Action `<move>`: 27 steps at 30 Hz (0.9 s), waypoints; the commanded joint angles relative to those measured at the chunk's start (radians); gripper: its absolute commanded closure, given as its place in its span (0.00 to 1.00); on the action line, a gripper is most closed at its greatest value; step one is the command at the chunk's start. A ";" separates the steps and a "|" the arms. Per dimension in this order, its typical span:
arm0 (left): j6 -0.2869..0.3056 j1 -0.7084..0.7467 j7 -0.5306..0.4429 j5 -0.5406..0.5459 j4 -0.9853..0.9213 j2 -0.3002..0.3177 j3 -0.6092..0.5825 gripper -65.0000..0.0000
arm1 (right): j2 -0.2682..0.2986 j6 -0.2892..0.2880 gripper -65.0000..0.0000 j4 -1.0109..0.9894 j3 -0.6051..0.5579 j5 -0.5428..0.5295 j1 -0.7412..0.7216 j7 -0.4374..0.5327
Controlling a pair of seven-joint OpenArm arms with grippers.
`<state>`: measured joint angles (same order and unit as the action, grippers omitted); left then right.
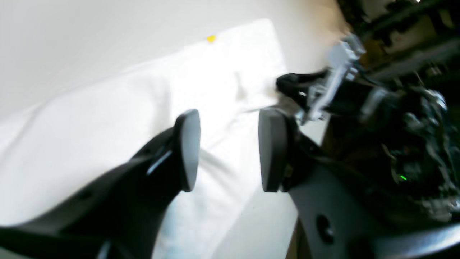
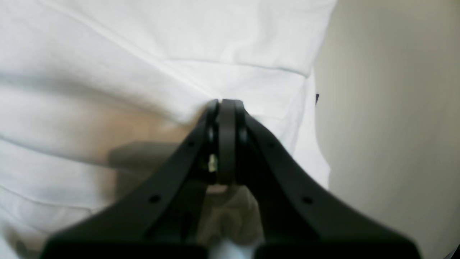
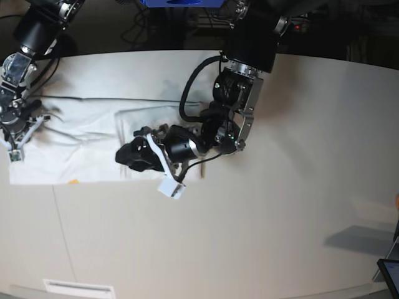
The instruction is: Fold the T-shirt properly
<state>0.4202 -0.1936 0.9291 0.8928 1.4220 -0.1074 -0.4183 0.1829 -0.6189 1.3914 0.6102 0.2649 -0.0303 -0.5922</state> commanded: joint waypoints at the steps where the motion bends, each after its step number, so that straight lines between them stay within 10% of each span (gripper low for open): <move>1: 0.027 -0.036 -0.014 0.019 0.018 -0.015 -0.027 0.59 | 0.008 -0.012 1.00 0.001 -0.003 0.004 -0.004 -0.024; 11: 0.092 -0.093 -0.015 -0.002 0.156 0.022 -0.058 0.62 | 0.008 -0.012 1.00 -0.001 -0.003 0.004 -0.004 -0.027; 15: 0.019 -0.048 -0.017 -0.206 0.264 0.077 -0.041 1.00 | 0.007 -0.012 1.00 -0.001 -0.003 0.004 -0.004 -0.027; 21: -0.076 0.070 -0.169 -0.608 0.227 0.082 -0.049 1.00 | 0.007 -0.012 1.00 -0.001 -0.003 0.004 -0.004 -0.027; 27: -0.076 0.088 -0.199 -0.659 0.090 0.048 -0.043 1.00 | 0.005 -0.012 1.00 -0.001 -0.003 0.004 -0.004 -0.027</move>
<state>0.3439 -0.0883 0.7506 0.2260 1.4952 -0.0547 -0.4622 0.1818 -0.6182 1.3895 0.6098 0.2646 -0.0307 -0.5922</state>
